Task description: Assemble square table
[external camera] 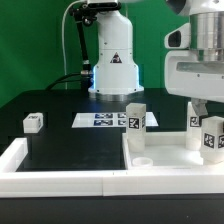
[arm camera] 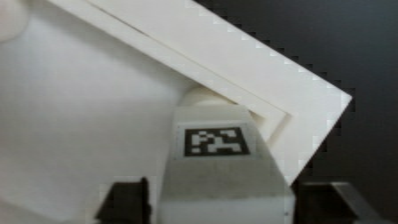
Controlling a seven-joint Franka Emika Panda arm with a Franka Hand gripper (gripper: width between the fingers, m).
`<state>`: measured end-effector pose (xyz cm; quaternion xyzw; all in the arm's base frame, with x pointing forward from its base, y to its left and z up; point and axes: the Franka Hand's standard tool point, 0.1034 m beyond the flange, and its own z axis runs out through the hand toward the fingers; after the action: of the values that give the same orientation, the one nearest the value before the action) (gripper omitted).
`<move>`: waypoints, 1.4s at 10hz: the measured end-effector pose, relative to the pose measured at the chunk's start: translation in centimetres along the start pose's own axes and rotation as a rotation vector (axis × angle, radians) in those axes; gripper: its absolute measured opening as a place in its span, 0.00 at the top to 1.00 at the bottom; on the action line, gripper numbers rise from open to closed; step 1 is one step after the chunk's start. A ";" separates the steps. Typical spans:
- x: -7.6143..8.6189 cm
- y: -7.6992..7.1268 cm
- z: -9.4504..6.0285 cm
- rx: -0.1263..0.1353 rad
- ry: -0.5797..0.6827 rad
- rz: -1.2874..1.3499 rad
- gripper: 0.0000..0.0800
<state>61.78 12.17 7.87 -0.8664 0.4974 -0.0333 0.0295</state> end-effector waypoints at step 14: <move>0.0 0.0 0.1 0.000 0.005 -1.141 0.19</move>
Offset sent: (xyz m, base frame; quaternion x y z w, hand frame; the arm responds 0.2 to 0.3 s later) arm -0.0040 0.0087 -0.0019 0.0164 -0.0125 -0.2405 0.9704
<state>61.82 12.17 7.82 -0.9977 -0.0492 -0.0461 0.0055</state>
